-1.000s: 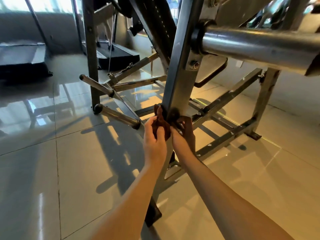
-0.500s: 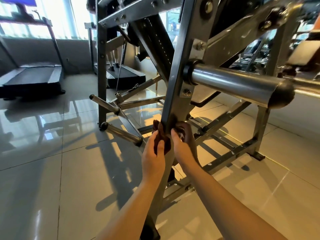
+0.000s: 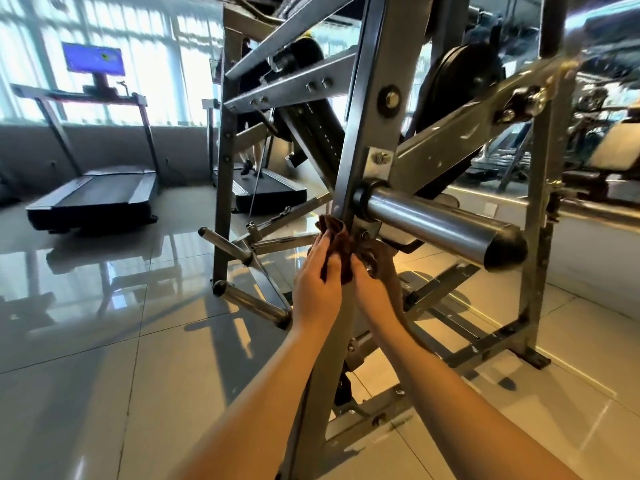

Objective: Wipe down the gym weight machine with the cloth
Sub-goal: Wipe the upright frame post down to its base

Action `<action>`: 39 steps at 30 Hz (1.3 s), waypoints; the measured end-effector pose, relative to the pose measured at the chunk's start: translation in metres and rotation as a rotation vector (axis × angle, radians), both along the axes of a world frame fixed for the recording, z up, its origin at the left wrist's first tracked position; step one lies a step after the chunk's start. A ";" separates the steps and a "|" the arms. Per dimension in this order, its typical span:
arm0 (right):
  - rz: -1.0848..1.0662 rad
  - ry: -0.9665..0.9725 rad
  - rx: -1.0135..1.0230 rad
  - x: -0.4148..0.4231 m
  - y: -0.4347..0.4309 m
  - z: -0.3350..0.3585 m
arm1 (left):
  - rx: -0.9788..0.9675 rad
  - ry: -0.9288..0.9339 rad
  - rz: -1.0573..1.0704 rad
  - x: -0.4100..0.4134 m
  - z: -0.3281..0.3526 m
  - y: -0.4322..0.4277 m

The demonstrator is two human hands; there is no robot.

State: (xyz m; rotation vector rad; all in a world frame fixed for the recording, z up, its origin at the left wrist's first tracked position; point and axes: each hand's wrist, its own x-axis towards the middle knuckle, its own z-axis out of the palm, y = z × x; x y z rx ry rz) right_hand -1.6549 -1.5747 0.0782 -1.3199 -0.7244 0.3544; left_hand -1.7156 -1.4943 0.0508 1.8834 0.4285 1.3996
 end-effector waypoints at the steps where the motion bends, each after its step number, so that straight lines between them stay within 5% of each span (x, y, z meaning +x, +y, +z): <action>1: 0.033 0.011 -0.018 0.000 -0.001 0.003 | 0.002 0.016 -0.005 -0.002 0.003 0.001; 7: -0.090 -0.059 -0.012 0.007 -0.001 0.022 | -0.010 0.019 -0.040 0.016 0.054 0.009; 10: 0.040 0.007 -0.169 0.009 -0.003 0.024 | 0.004 0.046 0.012 0.015 0.038 0.007; 23: -0.003 0.000 -0.225 -0.003 -0.002 0.024 | 0.035 0.072 0.006 0.015 0.048 0.004; 30: 0.027 -0.055 -0.084 -0.010 -0.013 0.016 | -0.052 0.139 -0.023 -0.001 0.020 -0.001; 34: -0.142 -0.269 0.150 0.008 0.000 -0.004 | -0.036 0.105 -0.041 0.010 0.050 0.003; 39: 0.072 -0.031 -0.111 -0.009 -0.009 -0.014 | -0.113 0.114 -0.054 -0.001 -0.003 0.001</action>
